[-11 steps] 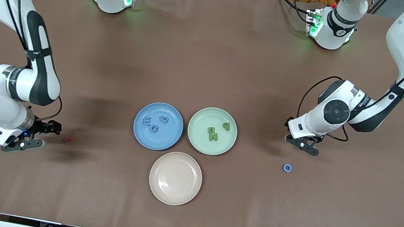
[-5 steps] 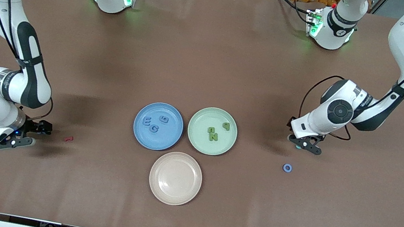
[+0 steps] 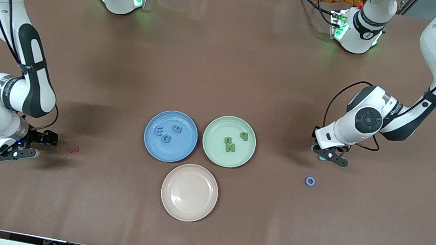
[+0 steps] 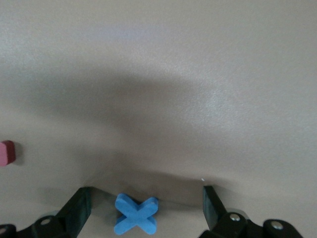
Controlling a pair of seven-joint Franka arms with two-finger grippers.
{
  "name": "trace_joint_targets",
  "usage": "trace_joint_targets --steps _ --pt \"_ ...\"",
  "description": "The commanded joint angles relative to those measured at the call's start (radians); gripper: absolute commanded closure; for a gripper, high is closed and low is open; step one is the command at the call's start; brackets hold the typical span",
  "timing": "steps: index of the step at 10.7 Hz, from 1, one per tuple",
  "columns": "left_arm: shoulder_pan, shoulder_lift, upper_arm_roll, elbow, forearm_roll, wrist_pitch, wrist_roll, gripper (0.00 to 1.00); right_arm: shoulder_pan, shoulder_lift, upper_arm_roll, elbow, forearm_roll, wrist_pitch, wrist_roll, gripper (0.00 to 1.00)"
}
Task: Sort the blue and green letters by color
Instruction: 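Grasp the green B with the left gripper while the right gripper grasps the blue x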
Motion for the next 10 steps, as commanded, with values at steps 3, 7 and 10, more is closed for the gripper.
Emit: trace_joint_targets --steps 3,7,10 --pt "0.014 -0.009 -0.007 -0.022 0.023 0.019 -0.024 0.47 -0.011 -0.003 0.013 0.019 0.070 -0.073 -0.010 0.00" --pt "0.017 -0.002 -0.006 -0.017 0.023 0.018 -0.015 0.54 -0.021 -0.012 0.013 0.017 0.070 -0.087 -0.073 0.66" --pt "0.016 0.001 -0.006 -0.014 0.023 0.019 -0.015 0.77 -0.023 -0.014 0.014 0.019 0.070 -0.088 -0.087 1.00"
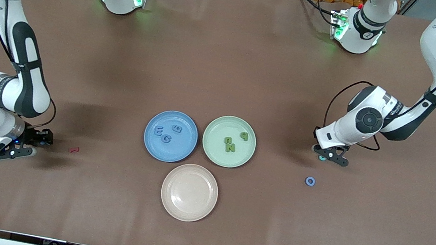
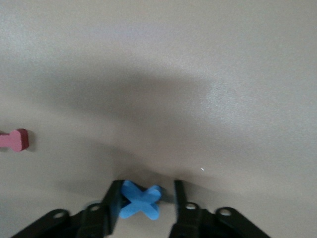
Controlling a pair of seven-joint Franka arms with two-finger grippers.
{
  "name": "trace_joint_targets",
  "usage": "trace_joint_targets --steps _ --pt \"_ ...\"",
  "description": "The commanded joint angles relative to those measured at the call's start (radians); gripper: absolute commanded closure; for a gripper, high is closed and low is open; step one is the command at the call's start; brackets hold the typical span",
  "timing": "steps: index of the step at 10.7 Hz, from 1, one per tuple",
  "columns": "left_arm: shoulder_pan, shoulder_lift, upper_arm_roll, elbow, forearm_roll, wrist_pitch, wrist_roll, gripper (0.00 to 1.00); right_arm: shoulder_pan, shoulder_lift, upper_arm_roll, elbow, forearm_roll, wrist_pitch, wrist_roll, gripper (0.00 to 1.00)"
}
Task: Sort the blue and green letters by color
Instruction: 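Grasp the green B with the left gripper while the right gripper grasps the blue x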
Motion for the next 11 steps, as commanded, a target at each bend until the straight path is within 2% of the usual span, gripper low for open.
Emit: trace_joint_targets --steps 1,3,5,6,8,9,11 --pt "0.012 0.002 -0.007 -0.006 0.023 0.016 -0.015 0.82 -0.012 -0.006 0.019 0.001 0.016 -0.029 -0.031 1.00" --pt "0.011 -0.002 -0.009 0.000 0.023 0.013 -0.013 1.00 -0.004 -0.021 0.032 0.009 0.018 -0.037 -0.025 1.00" --pt "0.002 -0.019 -0.016 0.033 0.023 0.000 -0.016 1.00 0.007 -0.029 0.073 0.053 0.016 -0.084 0.021 1.00" --pt "-0.002 -0.025 -0.053 0.067 0.011 -0.038 -0.022 1.00 0.037 -0.027 0.073 0.088 0.016 -0.142 0.082 1.00" --pt "-0.008 -0.018 -0.126 0.170 0.005 -0.136 -0.023 1.00 0.114 -0.035 0.075 0.147 0.018 -0.282 0.252 1.00" --pt "-0.011 -0.007 -0.153 0.205 0.005 -0.145 -0.023 1.00 0.152 -0.041 0.076 0.162 0.018 -0.329 0.346 1.00" --pt "-0.067 0.027 -0.161 0.276 -0.052 -0.145 -0.024 1.00 0.230 -0.050 0.117 0.162 0.019 -0.386 0.579 1.00"
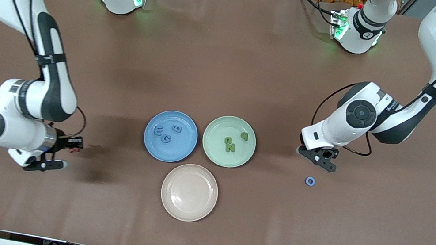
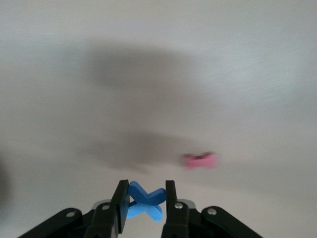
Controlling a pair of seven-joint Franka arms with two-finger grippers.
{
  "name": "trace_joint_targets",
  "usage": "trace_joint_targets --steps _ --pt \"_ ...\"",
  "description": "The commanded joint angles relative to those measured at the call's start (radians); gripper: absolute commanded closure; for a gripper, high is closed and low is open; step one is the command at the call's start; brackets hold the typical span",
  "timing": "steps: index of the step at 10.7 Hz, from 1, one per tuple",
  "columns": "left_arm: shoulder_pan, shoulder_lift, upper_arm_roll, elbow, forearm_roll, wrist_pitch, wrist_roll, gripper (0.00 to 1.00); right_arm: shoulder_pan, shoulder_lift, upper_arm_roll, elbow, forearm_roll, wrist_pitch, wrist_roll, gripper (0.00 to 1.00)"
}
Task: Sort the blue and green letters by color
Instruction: 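Drop the B on the green plate while the right gripper drops the x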
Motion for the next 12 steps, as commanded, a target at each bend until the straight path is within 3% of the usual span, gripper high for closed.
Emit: trace_joint_targets --steps 1,5,6,8,9,10,11,12 --pt "-0.087 0.049 -0.010 0.105 -0.079 -0.024 -0.027 1.00 0.089 -0.017 0.063 0.002 0.009 -0.072 0.334 1.00" --pt "-0.278 0.147 0.008 0.237 -0.081 -0.021 -0.231 1.00 0.104 -0.012 0.249 0.002 0.009 -0.097 0.764 1.00" --pt "-0.341 0.174 0.037 0.269 -0.078 -0.015 -0.272 0.99 0.124 -0.011 0.261 0.002 0.009 -0.095 0.855 1.00" --pt "-0.508 0.196 0.164 0.331 -0.083 -0.001 -0.318 0.92 0.193 0.000 0.258 0.002 0.001 -0.065 1.025 1.00" --pt "-0.580 0.198 0.227 0.340 -0.083 0.017 -0.331 0.77 0.222 0.006 0.257 0.002 0.001 -0.016 1.109 1.00" --pt "-0.617 0.196 0.267 0.340 -0.081 0.042 -0.331 0.23 0.253 0.014 0.252 0.002 -0.008 0.018 1.183 0.98" --pt "-0.616 0.196 0.272 0.340 -0.077 0.051 -0.328 0.00 0.255 0.015 0.252 0.002 -0.008 0.023 1.210 0.49" --pt "-0.618 0.192 0.271 0.342 -0.080 0.051 -0.328 0.00 0.255 0.015 0.246 0.002 -0.010 0.023 1.210 0.00"
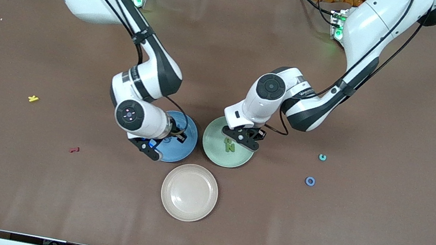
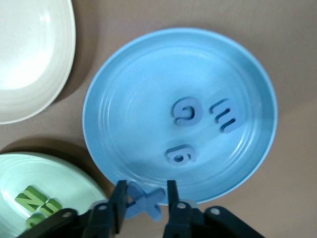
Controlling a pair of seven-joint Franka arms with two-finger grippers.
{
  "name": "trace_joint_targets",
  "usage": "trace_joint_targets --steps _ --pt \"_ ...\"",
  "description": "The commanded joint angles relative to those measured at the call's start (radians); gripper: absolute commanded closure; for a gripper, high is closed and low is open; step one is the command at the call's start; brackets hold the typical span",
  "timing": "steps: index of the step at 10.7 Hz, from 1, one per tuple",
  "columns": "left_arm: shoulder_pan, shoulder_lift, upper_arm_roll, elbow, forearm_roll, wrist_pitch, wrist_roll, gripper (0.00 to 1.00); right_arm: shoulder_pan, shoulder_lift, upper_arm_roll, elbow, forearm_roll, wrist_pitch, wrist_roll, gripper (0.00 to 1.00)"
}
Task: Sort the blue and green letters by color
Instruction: 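Drop the B on the green plate while the right gripper drops the x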
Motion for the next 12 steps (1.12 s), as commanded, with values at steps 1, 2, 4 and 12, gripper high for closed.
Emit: trace_joint_targets --steps 1,2,4,12 --pt "-0.007 -0.006 0.018 0.025 -0.001 0.008 -0.011 0.00 -0.005 0.001 -0.017 0.000 -0.011 0.012 0.046 0.00" --pt "0.005 -0.028 0.020 0.027 0.000 0.008 -0.002 0.00 -0.008 -0.001 -0.017 0.000 -0.012 0.012 0.043 0.00" --pt "0.083 -0.107 0.015 0.021 0.002 -0.007 0.061 0.00 -0.026 -0.007 -0.018 0.000 -0.015 0.009 0.011 0.00" --pt "0.310 -0.498 0.008 0.027 -0.164 -0.262 0.084 0.00 -0.227 -0.053 -0.017 -0.011 -0.202 -0.063 -0.483 0.00"
